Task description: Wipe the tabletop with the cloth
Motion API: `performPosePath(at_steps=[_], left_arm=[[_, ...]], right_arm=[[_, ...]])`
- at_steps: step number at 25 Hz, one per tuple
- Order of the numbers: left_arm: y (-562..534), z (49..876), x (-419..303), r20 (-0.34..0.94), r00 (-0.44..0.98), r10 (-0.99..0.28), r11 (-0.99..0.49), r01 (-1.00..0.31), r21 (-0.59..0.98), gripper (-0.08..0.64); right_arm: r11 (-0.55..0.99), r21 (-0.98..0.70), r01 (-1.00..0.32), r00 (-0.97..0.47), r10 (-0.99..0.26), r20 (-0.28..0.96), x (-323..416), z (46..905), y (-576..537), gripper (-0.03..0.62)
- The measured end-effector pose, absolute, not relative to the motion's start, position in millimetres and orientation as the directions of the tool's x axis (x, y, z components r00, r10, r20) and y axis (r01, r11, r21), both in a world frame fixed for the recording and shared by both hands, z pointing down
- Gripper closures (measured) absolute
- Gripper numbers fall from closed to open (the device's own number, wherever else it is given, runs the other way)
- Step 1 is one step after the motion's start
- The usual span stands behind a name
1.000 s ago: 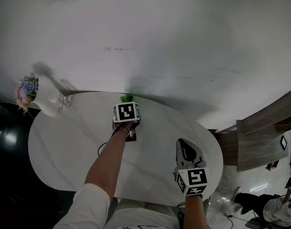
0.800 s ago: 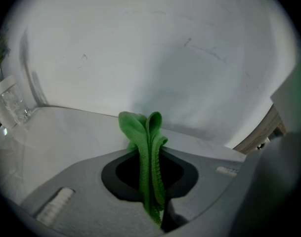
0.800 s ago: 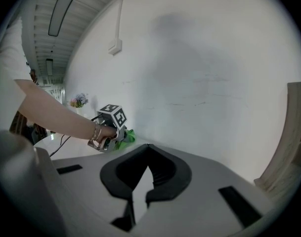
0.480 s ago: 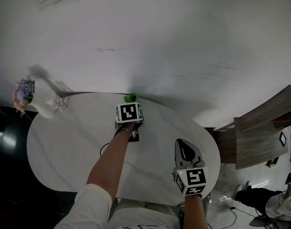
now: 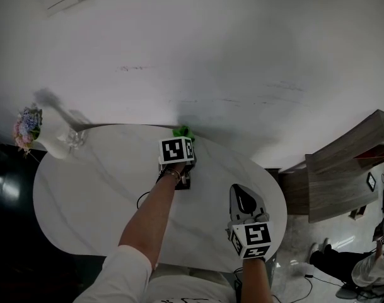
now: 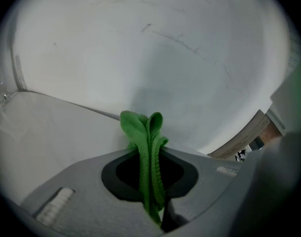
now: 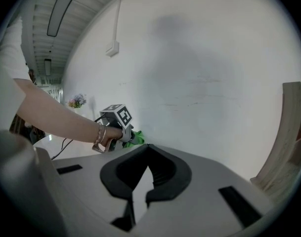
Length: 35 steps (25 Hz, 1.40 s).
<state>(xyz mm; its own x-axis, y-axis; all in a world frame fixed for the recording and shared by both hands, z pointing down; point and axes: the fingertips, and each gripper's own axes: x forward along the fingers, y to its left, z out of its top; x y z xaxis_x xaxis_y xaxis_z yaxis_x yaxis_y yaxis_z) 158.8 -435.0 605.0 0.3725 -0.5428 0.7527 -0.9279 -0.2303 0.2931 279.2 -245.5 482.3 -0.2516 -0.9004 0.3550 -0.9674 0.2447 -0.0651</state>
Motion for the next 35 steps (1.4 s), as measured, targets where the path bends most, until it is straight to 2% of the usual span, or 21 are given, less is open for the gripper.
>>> performPosePath(at_steps=[7,13,22,35], left_arm=[[-426.6,604.0,182.0,0.732,0.444,-0.517,-0.269,-0.896,0.353,0.509],[-417.1,583.6,192.5,0.599,0.568,-0.564,-0.296,-0.816,0.496,0.509],[-396.4,525.2,190.4,0.522,0.608,-0.598,-0.417,-0.793,0.445,0.509],[-371.5,461.0,138.1,0.457,0.631,-0.627,-0.486,-0.775,0.404,0.509]], right_arm=[[0.238,-0.07,-0.969,-0.247,-0.902,0.353,283.9,482.8,-242.6,0.597],[0.266,-0.053,-0.963,-0.267,-0.898,0.349,285.2,473.1,-242.0,0.597],[0.265,-0.091,-0.96,-0.28,-0.911,0.302,289.7,452.4,-243.4,0.597],[0.254,-0.063,-0.965,-0.261,-0.926,0.271,268.5,427.1,-243.1,0.597]])
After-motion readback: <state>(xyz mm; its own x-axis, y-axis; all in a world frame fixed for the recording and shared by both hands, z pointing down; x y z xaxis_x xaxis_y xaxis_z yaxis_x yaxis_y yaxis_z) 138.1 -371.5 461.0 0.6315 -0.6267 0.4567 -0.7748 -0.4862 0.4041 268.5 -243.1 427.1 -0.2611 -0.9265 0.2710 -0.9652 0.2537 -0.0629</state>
